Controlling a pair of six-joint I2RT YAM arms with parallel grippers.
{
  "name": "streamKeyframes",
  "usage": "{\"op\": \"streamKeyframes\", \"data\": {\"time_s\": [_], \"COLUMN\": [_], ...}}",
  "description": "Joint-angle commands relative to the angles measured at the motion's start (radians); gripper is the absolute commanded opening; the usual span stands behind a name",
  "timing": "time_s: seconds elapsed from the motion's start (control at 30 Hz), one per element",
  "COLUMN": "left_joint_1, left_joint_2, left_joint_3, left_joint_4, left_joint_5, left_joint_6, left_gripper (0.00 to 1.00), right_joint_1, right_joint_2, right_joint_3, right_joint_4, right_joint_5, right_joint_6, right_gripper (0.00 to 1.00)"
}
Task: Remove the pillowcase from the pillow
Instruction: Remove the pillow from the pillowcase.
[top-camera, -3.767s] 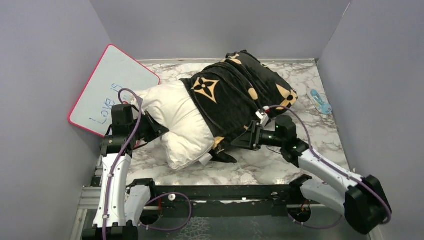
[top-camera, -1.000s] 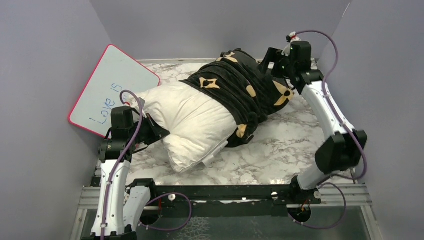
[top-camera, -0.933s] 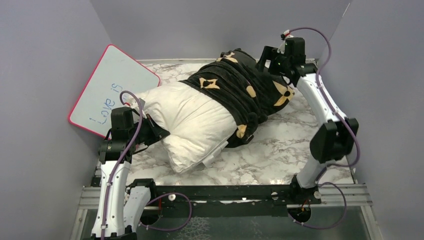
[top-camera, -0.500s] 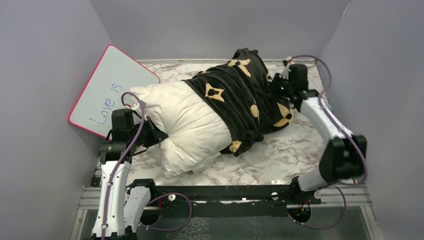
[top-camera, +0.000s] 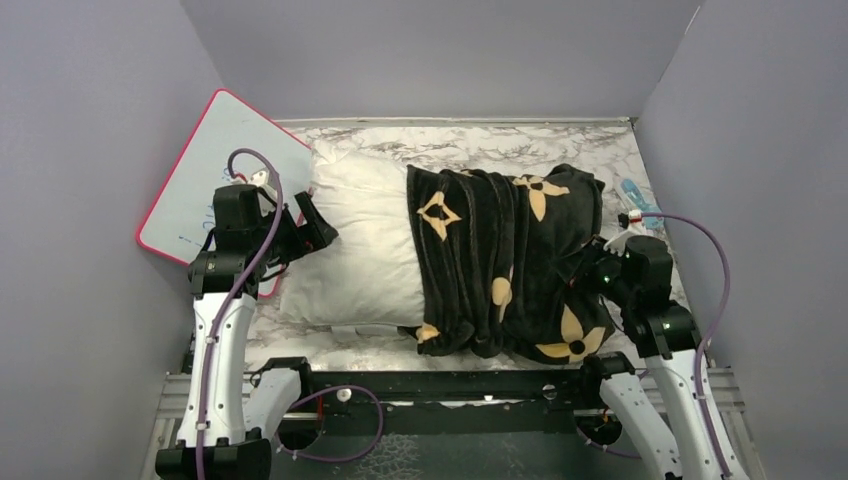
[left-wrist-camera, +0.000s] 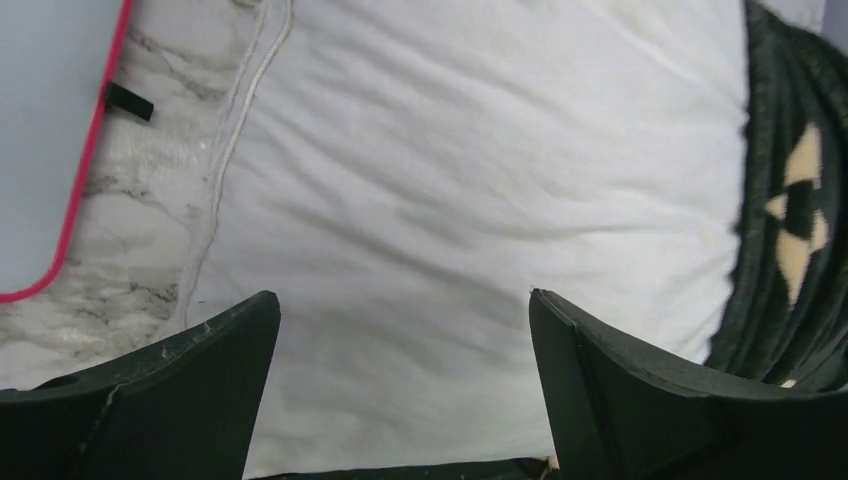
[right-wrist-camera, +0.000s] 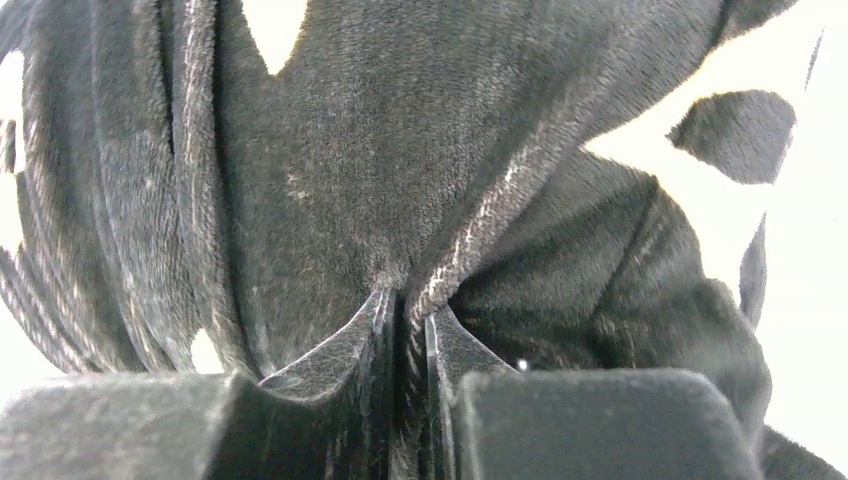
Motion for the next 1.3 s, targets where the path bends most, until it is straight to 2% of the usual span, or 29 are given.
{"op": "streamKeyframes", "data": {"time_s": [0.0,0.07,0.1,0.13,0.17,0.23,0.33,0.47,0.53,0.6,0.7,0.8,0.9,1.0,1.07,1.13,1.27], "left_joint_1": [-0.003,-0.003,-0.003,-0.003,-0.003,-0.004,-0.006,-0.035,-0.104,-0.195,-0.278,-0.299,-0.301,-0.301,-0.301,-0.301,-0.298], "left_joint_2": [0.03,0.049,0.061,0.075,0.092,0.123,0.161,0.232,0.287,0.347,0.451,0.544,0.648,0.801,0.912,0.991,1.049], "left_joint_3": [0.126,0.184,0.209,0.233,0.253,0.283,0.3,0.351,0.398,0.458,0.56,0.655,0.771,0.915,1.037,1.097,1.021], "left_joint_4": [0.037,0.043,0.052,0.063,0.073,0.091,0.121,0.136,0.133,0.124,0.092,0.077,0.061,0.011,-0.059,-0.092,-0.096], "left_joint_5": [-0.063,-0.057,-0.04,-0.004,0.024,0.077,0.13,0.146,0.127,0.058,0.003,-0.036,-0.079,-0.085,-0.046,0.045,0.304], "left_joint_6": [0.004,0.011,0.017,0.022,0.024,0.02,0.011,0.027,0.039,0.052,0.086,0.112,0.164,0.232,0.269,0.309,0.416], "left_gripper": [0.96,0.98,0.98,0.98,0.98,0.98,0.98,0.98,0.98,0.98,0.97,0.97,0.98,0.99,0.99,0.99,0.99], "right_joint_1": [0.017,0.017,0.018,0.018,0.017,0.017,0.017,0.017,0.019,0.027,0.09,0.128,0.132,0.144,0.146,0.146,0.146], "right_joint_2": [-0.037,-0.014,0.006,0.025,0.048,0.105,0.247,0.506,0.609,0.673,0.678,0.607,0.501,0.434,0.421,0.423,0.431], "right_joint_3": [0.06,0.133,0.176,0.212,0.244,0.307,0.388,0.543,0.565,0.53,0.388,0.168,-0.073,-0.175,-0.185,-0.182,-0.168], "right_joint_4": [-0.134,-0.146,-0.143,-0.137,-0.118,-0.07,0.012,0.009,0.01,0.026,0.062,0.114,0.186,0.265,0.297,0.295,0.247], "right_joint_5": [-0.013,0.081,0.133,0.173,0.196,0.196,0.059,-0.222,-0.356,-0.453,-0.417,-0.368,-0.371,-0.384,-0.413,-0.402,-0.355], "right_joint_6": [0.076,0.033,0.011,-0.012,-0.036,-0.086,-0.157,-0.196,-0.196,-0.193,-0.201,-0.174,-0.14,-0.069,-0.023,-0.015,-0.046], "right_gripper": [0.27,0.38,0.45,0.57,0.62,0.63,0.66,0.69,0.68,0.65,0.58,0.48,0.47,0.44,0.44,0.43,0.43]}}
